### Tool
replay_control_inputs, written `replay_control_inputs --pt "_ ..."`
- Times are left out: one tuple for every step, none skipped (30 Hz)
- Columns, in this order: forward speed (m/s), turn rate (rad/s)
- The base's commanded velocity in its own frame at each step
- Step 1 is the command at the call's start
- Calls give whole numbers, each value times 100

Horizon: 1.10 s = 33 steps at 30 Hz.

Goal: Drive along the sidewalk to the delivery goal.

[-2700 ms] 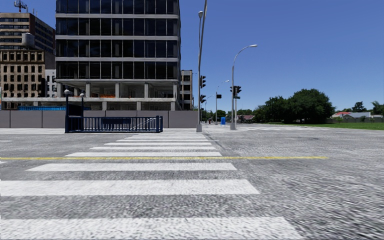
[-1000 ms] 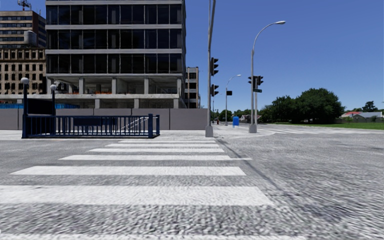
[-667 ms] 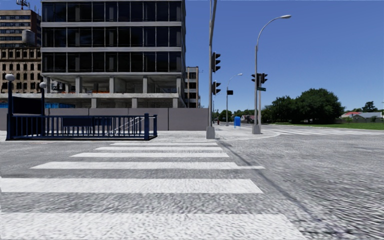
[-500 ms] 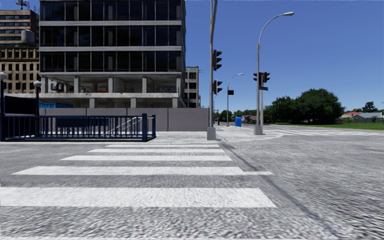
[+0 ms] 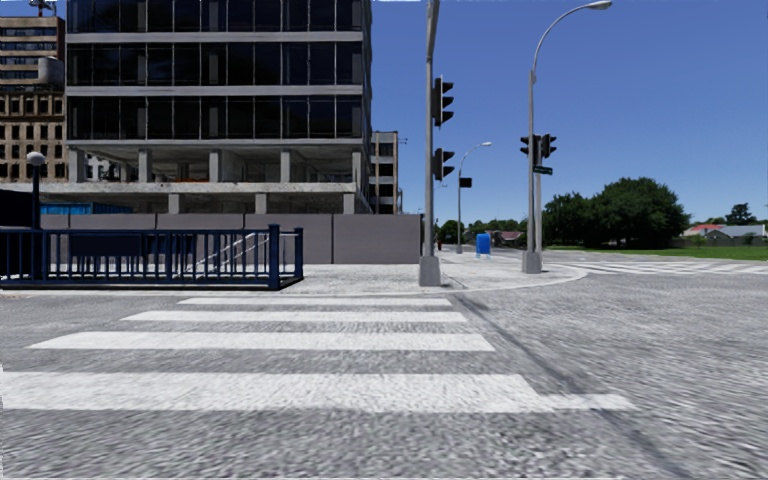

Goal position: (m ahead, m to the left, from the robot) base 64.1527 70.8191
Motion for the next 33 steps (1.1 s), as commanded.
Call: replay_control_inputs --pt "200 16" --pt "200 17" --pt "200 17" --pt "200 17" --pt "200 17" --pt "200 17" --pt "200 17" --pt "200 17" --pt "200 17" --pt "200 17" --pt "200 17" --pt "200 17" --pt "200 18" --pt "200 19" --pt "200 19" --pt "200 19" --pt "200 19" --pt "200 19" --pt "200 19" --pt "200 19" --pt "200 19" --pt "200 19" --pt "200 19" --pt "200 19" --pt "200 19" --pt "200 19" --pt "200 34" --pt "200 56" --pt "200 56" --pt "200 58" --pt "200 38" --pt "200 38" --pt "200 0"
